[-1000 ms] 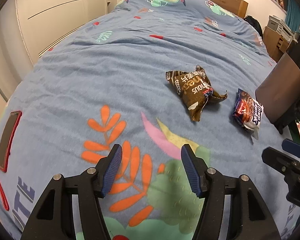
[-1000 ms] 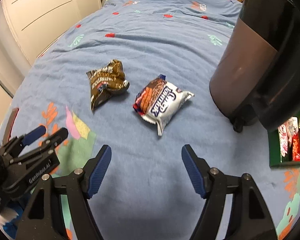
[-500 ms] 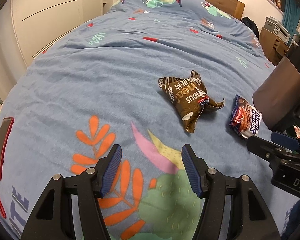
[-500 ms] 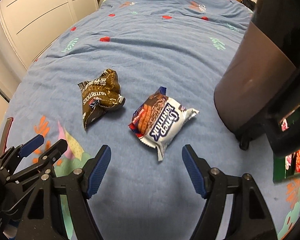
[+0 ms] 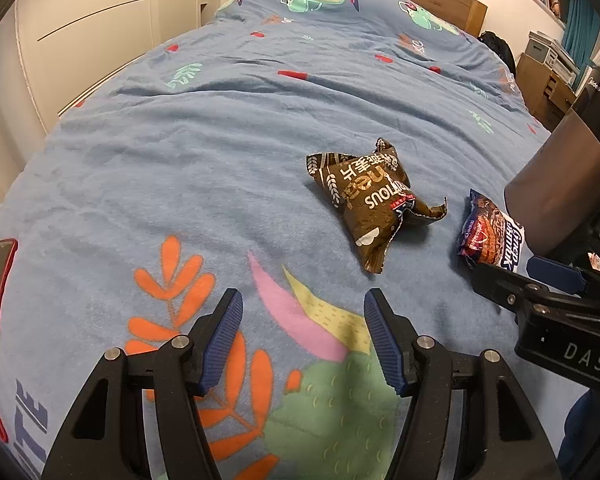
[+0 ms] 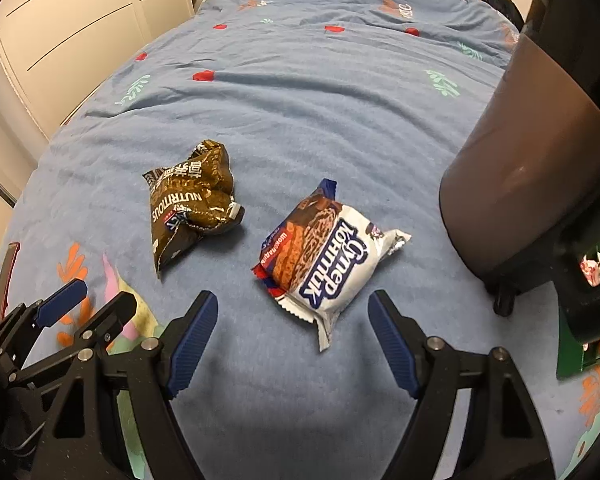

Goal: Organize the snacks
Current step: 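Move both open tools past the kettle over the brown and white-blue bags, then grasp the brown bag with left tool while right tool grasps white-blue cookie packet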

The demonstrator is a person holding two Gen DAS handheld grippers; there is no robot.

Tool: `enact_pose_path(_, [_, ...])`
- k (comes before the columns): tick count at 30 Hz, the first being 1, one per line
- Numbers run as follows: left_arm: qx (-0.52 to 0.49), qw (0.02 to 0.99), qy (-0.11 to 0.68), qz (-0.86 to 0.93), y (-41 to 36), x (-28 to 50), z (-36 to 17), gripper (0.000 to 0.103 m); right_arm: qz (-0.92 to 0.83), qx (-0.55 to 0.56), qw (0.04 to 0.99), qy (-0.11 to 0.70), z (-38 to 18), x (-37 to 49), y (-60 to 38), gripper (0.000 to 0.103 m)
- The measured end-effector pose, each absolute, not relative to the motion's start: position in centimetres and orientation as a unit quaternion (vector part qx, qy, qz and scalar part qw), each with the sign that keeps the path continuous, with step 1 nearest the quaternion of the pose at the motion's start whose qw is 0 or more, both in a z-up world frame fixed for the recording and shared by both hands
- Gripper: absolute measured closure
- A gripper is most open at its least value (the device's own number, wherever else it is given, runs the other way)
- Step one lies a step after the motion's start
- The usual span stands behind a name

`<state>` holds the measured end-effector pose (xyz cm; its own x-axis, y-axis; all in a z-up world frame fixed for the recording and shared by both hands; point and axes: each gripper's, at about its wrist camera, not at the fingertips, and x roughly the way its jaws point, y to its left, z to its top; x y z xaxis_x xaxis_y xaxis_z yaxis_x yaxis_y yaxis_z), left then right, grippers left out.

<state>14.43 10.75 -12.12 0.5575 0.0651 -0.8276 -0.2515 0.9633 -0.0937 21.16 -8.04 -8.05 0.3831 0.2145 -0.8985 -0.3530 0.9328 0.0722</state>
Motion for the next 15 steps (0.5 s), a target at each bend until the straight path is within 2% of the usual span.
enact_pose_path(7, [-0.118,0.875,0.461,0.091,11.4,14.6,-12.1,0.046,0.173,-0.066,0.828,0.530,-8.5,21.9,-7.6,0.000])
enact_pose_path(15, [-0.191,0.874,0.441,0.065,13.6,16.7,-10.2,0.043,0.167,-0.061,0.828,0.532,-9.1,22.5,-7.7,0.000])
